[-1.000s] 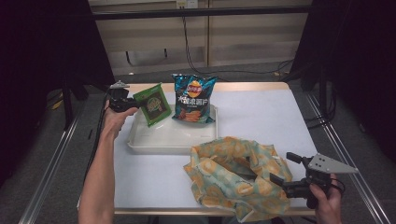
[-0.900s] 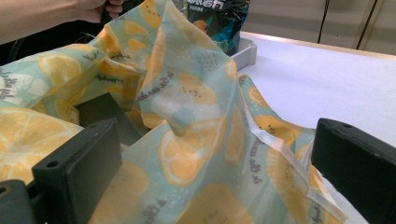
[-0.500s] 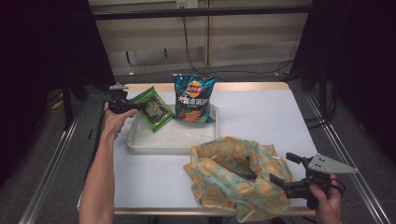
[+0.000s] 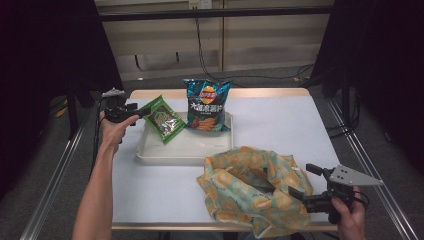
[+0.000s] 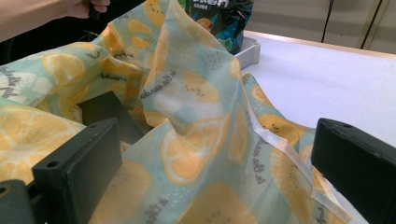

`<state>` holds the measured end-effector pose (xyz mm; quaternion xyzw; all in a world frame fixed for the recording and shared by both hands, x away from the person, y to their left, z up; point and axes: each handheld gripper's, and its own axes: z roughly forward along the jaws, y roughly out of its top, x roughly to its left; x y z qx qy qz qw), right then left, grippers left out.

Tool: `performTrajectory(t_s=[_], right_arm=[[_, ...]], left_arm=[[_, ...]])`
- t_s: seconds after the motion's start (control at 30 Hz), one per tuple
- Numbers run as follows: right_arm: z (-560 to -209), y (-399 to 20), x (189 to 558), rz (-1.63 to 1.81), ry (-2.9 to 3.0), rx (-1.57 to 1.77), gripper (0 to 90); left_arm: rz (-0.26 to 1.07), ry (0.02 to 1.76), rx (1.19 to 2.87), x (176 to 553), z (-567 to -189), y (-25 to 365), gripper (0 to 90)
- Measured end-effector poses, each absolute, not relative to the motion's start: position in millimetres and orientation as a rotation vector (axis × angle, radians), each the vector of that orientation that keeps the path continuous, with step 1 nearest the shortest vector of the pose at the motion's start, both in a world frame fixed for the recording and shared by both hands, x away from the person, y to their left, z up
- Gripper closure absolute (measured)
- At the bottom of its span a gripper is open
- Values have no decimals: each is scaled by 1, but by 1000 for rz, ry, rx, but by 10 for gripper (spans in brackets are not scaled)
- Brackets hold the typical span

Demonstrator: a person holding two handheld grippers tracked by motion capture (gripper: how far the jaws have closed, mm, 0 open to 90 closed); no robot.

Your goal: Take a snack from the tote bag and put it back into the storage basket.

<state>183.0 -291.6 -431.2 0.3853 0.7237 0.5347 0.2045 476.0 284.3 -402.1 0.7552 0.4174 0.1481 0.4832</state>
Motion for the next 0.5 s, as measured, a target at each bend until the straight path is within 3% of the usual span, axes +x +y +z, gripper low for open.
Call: performTrajectory(t_s=[0.1, 0.23, 0.33, 0.5], right_arm=[[-431, -292, 183, 1496, 2021, 1074, 12], [-431, -292, 183, 1491, 2022, 1072, 12], [-430, -291, 183, 1491, 2018, 1076, 12], [-431, -292, 182, 1495, 2016, 1076, 12]], left_arm=[[329, 961, 1854, 469, -397, 274, 444], [263, 875, 1914, 461, -397, 257, 725], [206, 836, 1981, 457, -406, 242, 884], [164, 820, 2049, 455, -422, 227, 900]])
